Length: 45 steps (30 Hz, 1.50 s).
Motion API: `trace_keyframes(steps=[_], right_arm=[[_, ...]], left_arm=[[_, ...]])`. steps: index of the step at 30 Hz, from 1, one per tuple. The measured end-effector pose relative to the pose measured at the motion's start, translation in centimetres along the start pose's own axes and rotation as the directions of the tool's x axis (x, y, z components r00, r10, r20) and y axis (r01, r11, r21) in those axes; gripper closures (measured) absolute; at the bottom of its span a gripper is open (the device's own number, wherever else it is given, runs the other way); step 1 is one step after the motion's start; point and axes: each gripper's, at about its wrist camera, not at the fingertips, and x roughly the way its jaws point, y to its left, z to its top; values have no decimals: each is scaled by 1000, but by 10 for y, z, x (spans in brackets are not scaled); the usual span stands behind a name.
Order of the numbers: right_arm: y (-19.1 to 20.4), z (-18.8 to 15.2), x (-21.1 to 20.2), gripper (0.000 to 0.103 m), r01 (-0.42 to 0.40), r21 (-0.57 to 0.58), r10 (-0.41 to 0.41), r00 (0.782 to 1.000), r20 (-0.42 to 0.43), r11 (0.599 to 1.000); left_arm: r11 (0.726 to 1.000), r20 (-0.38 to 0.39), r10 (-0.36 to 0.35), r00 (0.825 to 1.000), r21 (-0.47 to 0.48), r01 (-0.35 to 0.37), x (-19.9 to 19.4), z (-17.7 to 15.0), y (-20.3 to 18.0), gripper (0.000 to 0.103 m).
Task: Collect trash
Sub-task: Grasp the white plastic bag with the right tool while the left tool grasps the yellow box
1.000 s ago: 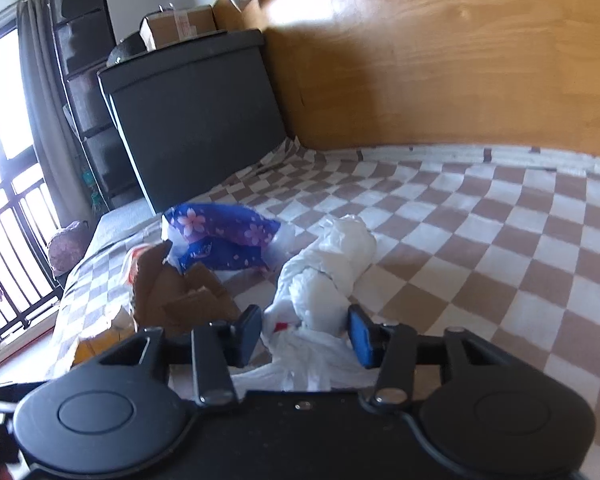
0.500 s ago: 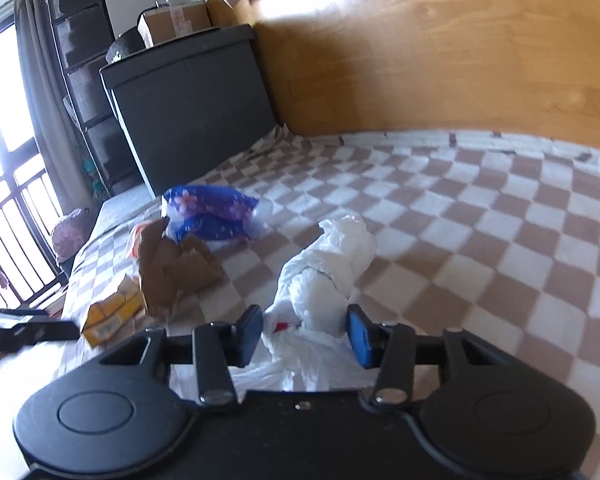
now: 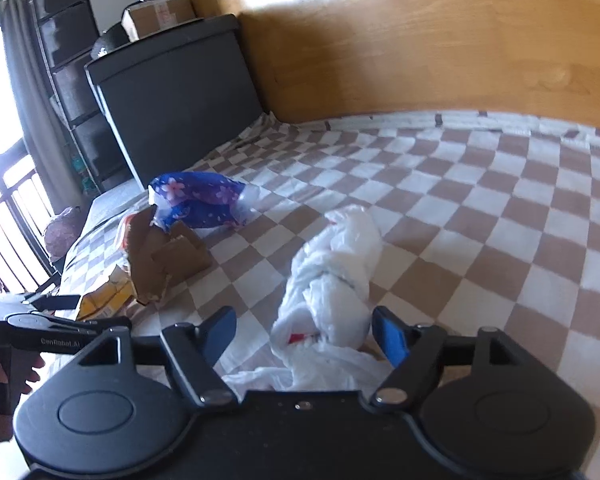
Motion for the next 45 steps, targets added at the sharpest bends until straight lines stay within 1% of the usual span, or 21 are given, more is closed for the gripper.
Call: trace_keyframes(steps=[1,3,5,7,9,11,12,14,15,17,19,23,26,30,33,34,37,40,41,43,45], right_arm=[[-1,-1,3,27,-2,16,3,1000,-7,1000],[-3,-3,6,27,0,39,0,1000,-3,999],[0,-4,7,28,7,35,-7,1000,5,999],[1,-5,7,34,18,30,-19,1000,10,999],[0,-5,7,45,31,33,-31,999,13,999],[-2,-4,7,51,21,49,-22,1000,13,999],[-3,-4,7,52,18,53,-18,1000,13,998],[-3,-4,6,52,14,52,-15,1000,14,999],[-3,-4,6,53,12,51,-13,1000,14,999],[-2,-4,5,53,4,49,-5,1000,15,999],[-2,-4,5,53,0,42,-1,1000,15,999],[2,-4,5,53,4,16,-4,1000,15,1000],[4,-4,4,54,14,-3,-14,1000,17,1000],[10,-4,4,54,35,-39,-35,999,20,999],[13,-5,3,54,52,-60,-51,999,14,997],[13,-6,2,54,55,-64,-54,998,10,996],[13,-9,-2,54,53,-67,-53,999,9,996],[12,-9,-3,54,52,-64,-51,999,10,997],[12,-9,-3,54,51,-64,-51,999,11,997],[12,-9,-2,54,47,-64,-47,999,10,997],[11,-10,-2,54,43,-59,-43,999,7,997]], left_arm=[[999,3,-9,1000,-33,9,1,-1,3,0],[1000,6,-4,1000,-20,4,2,-3,1,0],[1000,-6,-1,1000,-24,1,2,-1,0,0],[1000,-30,-5,1000,-24,4,2,2,1,0],[1000,-50,-6,999,-23,5,2,5,0,0],[1000,-52,3,999,-16,-4,-1,7,0,1],[1000,-44,10,999,-11,-11,-2,6,-1,2],[999,-14,34,999,2,-34,-6,3,-1,10],[999,-5,42,999,2,-42,-7,3,-1,12],[999,-1,47,999,-6,-47,-8,3,-1,24],[999,-8,33,999,-10,-33,-8,5,0,28],[999,-6,34,999,3,-34,-12,6,-3,30],[998,13,53,999,-19,-52,-20,4,-6,31],[997,19,68,998,-50,-67,-33,-1,-8,33],[996,5,60,998,-73,-60,-39,-7,-10,33],[996,-5,47,999,-78,-47,-40,-10,-11,33],[996,-17,7,1000,-89,-9,-43,-16,-14,31],[994,-10,-2,1000,-107,1,-41,-18,-14,18],[992,-4,-6,1000,-122,5,-41,-18,-13,16],[988,-4,-21,1000,-151,20,-38,-16,-10,16],[989,-16,-9,1000,-149,7,-34,-13,-9,18]])
